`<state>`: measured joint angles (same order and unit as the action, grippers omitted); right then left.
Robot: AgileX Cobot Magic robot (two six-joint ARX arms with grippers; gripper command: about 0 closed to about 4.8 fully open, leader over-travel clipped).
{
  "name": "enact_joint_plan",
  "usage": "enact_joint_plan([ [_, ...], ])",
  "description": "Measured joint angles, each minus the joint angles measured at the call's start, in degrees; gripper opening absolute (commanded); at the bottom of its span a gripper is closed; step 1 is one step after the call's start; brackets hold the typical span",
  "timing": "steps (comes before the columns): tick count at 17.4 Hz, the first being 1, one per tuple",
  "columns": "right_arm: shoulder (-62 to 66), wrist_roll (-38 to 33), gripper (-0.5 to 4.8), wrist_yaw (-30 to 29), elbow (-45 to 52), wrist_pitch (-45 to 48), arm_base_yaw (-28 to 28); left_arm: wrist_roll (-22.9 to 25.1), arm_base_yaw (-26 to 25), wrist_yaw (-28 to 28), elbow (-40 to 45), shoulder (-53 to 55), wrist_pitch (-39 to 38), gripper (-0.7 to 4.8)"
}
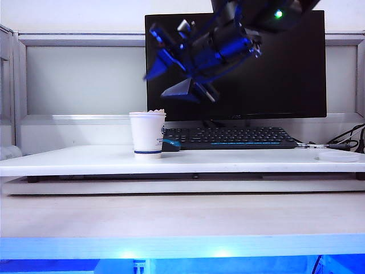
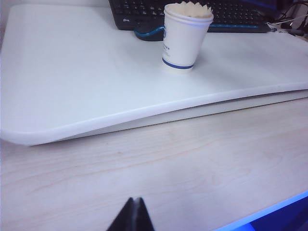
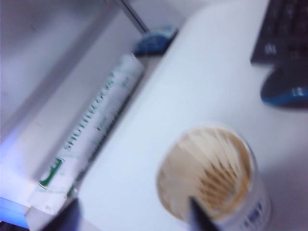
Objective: Pick up the badminton from the table and put it into the white paper cup.
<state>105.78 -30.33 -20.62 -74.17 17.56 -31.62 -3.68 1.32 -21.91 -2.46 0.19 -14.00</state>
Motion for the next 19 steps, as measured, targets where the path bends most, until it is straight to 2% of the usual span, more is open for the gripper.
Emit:
enact_joint_plan([
  [2, 0.0, 0.4, 4.58, 0.1, -1.4, 0.0, 0.0, 0.0, 0.0, 0.0, 0.0, 0.0, 0.0, -0.05],
  [7, -1.7, 4.4, 4.63, 2.8, -3.0, -1.1, 0.5, 0.0, 0.0, 0.0, 0.0, 0.0, 0.0, -0.04],
  [11, -7.6, 14.9, 4.48, 7.9, -3.0, -5.7, 1.5, 0.0, 0.0, 0.0, 0.0, 0.0, 0.0, -0.04],
  [15, -14.3, 20.8, 2.61, 12.2, -3.1, -14.6, 3.3, 0.0, 0.0, 0.0, 0.0, 0.0, 0.0, -0.04],
  [16, -15.9, 21.3, 1.74, 13.0, -3.1, -16.3, 3.9, 0.0, 0.0, 0.0, 0.0, 0.0, 0.0, -0.04],
  [17, -18.1, 22.6, 1.27, 13.1, -3.1, -17.8, 4.5, 0.0, 0.0, 0.0, 0.0, 0.0, 0.0, -0.05],
  [19, -21.2, 25.6, 0.80, 13.6, -3.1, -19.2, 5.0, 0.0, 0.0, 0.4, 0.0, 0.0, 0.0, -0.05],
])
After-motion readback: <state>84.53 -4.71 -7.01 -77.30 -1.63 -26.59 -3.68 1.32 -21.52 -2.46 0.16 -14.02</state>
